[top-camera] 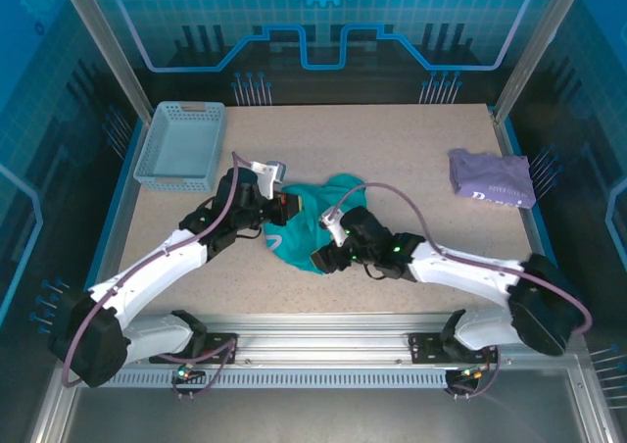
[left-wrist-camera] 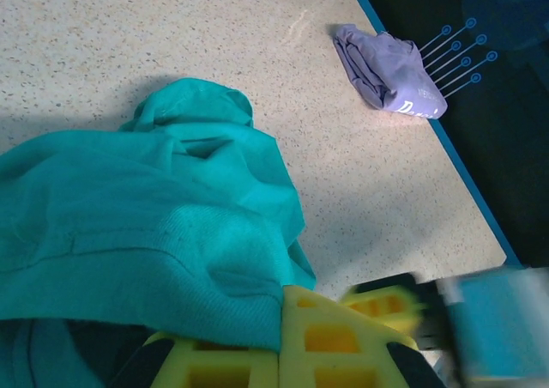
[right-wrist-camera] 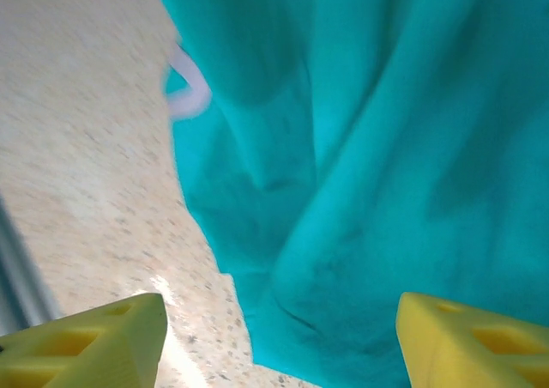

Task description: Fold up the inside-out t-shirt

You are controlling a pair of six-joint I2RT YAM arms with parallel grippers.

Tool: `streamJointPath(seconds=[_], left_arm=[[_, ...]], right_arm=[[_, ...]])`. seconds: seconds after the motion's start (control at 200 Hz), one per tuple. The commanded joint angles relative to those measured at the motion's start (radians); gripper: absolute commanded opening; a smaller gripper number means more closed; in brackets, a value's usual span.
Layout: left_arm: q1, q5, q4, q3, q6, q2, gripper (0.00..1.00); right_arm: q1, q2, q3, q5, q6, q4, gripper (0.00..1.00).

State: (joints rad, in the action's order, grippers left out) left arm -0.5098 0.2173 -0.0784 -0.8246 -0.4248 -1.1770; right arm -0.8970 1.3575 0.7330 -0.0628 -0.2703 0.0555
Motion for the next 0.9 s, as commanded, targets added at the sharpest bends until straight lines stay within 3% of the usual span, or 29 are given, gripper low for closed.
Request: streamJointPath(seconds=[0.0, 0.105, 0.24, 0.405, 0.58, 0.75, 0.895], left_arm=[[0.009, 0.037, -0.027, -0.044, -0.028, 0.029, 0.00], [0.022, 0.045, -0.047, -0.055, -0.029, 0.046, 0.00], [0.065, 0.076, -0.042, -0.066, -0.046, 0.093, 0.00], [0.091, 0.145, 0.051, -0.111, -0.092, 0.152, 0.00], [0.094, 0.155, 0.172, -0.146, -0.119, 0.201, 0.00], [0.111, 0.155, 0.202, -0.071, -0.115, 0.198, 0.00], [0.120, 0.180, 0.223, -0.017, -0.108, 0.176, 0.00]], right_arm=[[-0.020, 0.095, 0.008, -0.100, -0.042, -0.186, 0.61], [-0.006, 0.071, 0.048, -0.184, 0.017, -0.123, 0.21], [0.083, -0.135, 0.077, -0.158, 0.121, 0.028, 0.00], [0.264, -0.353, 0.264, 0.007, 0.260, 0.263, 0.00], [0.374, -0.378, 0.445, 0.104, 0.356, 0.413, 0.00], [0.389, -0.318, 0.344, 0.128, 0.323, 0.424, 0.04], [0.377, -0.251, 0.204, 0.152, 0.300, 0.331, 0.12]])
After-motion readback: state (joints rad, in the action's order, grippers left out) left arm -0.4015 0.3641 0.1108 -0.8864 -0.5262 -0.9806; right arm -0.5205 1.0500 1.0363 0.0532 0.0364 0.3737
